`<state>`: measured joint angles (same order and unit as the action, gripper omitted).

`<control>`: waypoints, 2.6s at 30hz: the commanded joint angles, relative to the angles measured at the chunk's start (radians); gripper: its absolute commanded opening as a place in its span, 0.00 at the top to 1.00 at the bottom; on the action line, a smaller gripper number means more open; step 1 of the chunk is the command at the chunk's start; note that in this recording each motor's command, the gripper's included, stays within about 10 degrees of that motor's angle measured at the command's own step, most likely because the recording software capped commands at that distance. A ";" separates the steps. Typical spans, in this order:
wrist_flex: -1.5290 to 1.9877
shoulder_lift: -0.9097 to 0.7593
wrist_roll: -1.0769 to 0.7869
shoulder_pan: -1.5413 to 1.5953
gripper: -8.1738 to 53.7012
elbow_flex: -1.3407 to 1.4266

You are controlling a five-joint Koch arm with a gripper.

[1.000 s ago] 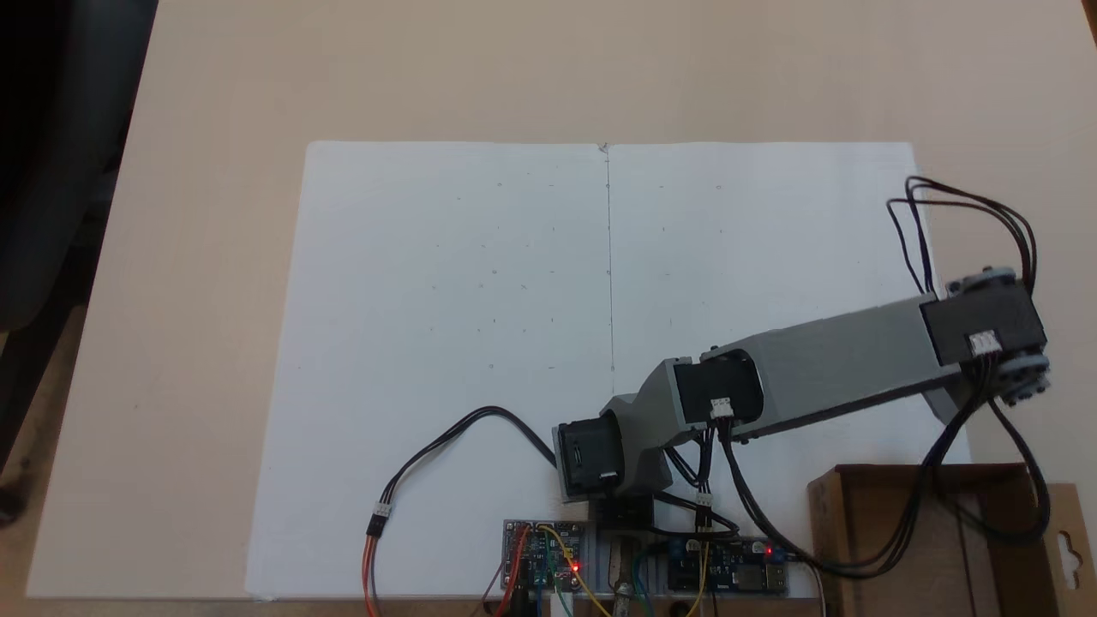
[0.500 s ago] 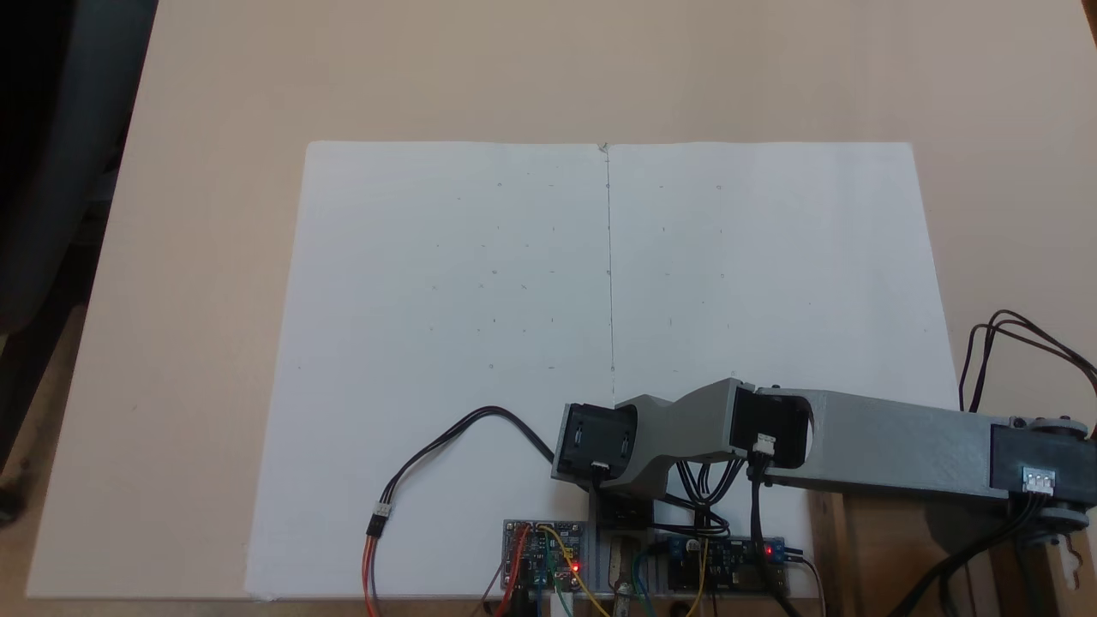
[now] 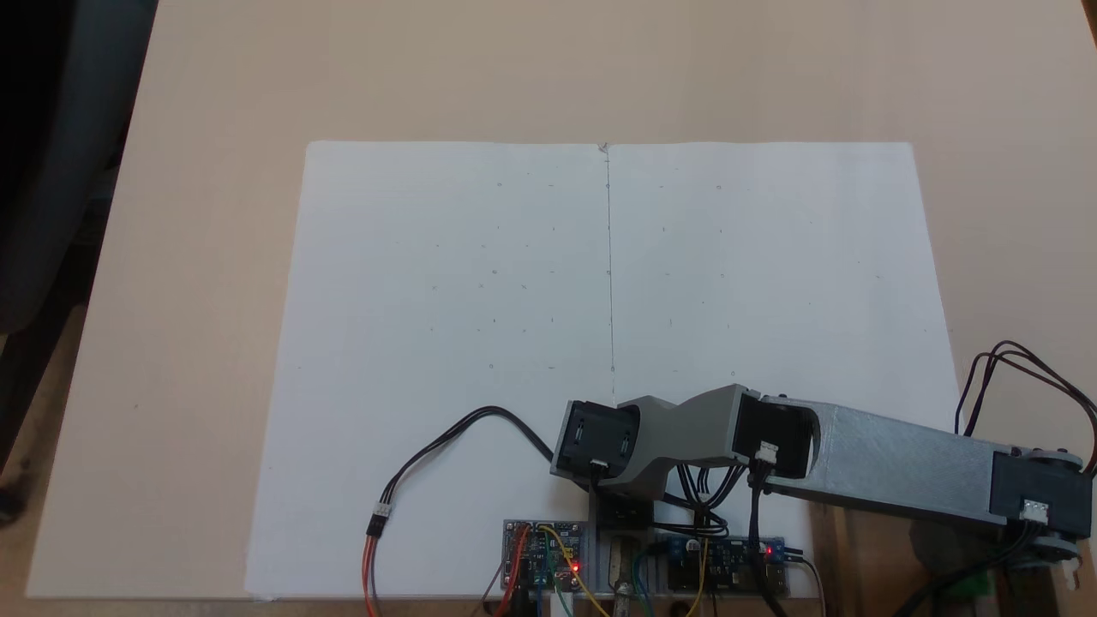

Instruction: Grasp a green dice and put it in the bin.

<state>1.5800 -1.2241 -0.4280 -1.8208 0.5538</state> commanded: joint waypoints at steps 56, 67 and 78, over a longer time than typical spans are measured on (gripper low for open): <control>-0.275 -0.368 0.515 1.839 0.16 0.023; -0.748 -0.634 0.411 1.838 0.15 0.862; -1.218 -0.908 0.402 1.825 0.15 1.562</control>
<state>0.4817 -2.0801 0.0276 0.0000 2.1062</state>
